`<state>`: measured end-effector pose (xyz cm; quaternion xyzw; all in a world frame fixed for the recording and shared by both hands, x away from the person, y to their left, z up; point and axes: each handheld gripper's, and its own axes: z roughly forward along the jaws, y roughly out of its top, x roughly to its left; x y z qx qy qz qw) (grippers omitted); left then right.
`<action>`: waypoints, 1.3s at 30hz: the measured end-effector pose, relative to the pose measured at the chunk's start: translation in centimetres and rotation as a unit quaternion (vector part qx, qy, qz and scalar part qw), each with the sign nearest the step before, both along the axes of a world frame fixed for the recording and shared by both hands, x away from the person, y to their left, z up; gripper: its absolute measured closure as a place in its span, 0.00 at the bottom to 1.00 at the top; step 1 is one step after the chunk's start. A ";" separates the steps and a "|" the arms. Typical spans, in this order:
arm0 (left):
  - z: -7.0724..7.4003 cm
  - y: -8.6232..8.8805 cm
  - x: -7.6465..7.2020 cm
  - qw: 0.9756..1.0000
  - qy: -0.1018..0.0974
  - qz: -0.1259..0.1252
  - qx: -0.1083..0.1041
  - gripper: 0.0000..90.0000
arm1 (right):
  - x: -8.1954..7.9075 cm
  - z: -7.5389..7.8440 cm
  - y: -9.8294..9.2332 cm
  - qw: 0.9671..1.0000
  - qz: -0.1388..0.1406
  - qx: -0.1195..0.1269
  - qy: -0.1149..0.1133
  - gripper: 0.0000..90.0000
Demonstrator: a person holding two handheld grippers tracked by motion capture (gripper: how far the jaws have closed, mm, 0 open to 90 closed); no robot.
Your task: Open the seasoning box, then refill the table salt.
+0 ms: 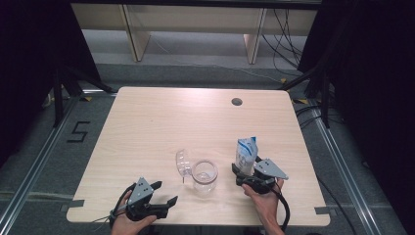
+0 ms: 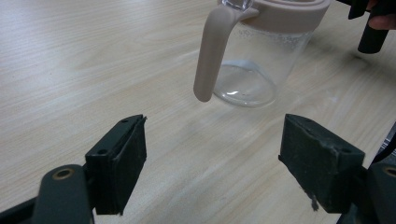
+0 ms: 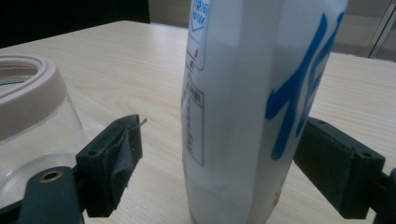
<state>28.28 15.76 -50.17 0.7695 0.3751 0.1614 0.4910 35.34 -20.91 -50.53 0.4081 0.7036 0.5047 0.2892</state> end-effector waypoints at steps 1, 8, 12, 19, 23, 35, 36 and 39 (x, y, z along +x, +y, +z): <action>0.0 0.0 0.0 1.000 -0.003 -0.003 0.002 0.25 | 0.0 0.0 0.0 1.000 0.002 0.000 0.000 0.20; 0.0 0.0 0.0 1.000 0.003 0.002 -0.004 0.25 | 0.2 -0.2 0.1 1.000 -0.008 0.001 -0.006 0.20; 0.0 -0.1 0.0 1.000 0.001 -0.001 0.003 0.25 | 0.2 -0.3 0.1 1.000 -0.004 0.003 -0.002 0.20; 0.0 -0.1 -0.2 1.000 0.001 -0.002 -0.005 0.25 | 0.3 -0.5 0.3 1.000 -0.010 -0.001 0.001 0.22; 0.0 -0.1 -0.2 1.000 0.002 -0.002 -0.005 0.25 | 0.5 -0.6 0.4 1.000 -0.003 0.001 -0.004 0.22; 0.0 -0.1 -0.2 1.000 0.002 -0.004 -0.004 0.25 | 1.2 -1.0 0.3 1.000 -0.012 -0.008 -0.018 0.25; 0.0 -0.1 -0.2 1.000 0.002 -0.003 -0.004 0.25 | 1.2 -1.0 0.3 1.000 -0.019 -0.008 -0.014 0.26; 0.0 -0.1 -0.2 1.000 0.002 -0.005 -0.003 0.25 | 1.4 -1.0 0.2 1.000 -0.015 -0.009 -0.020 0.27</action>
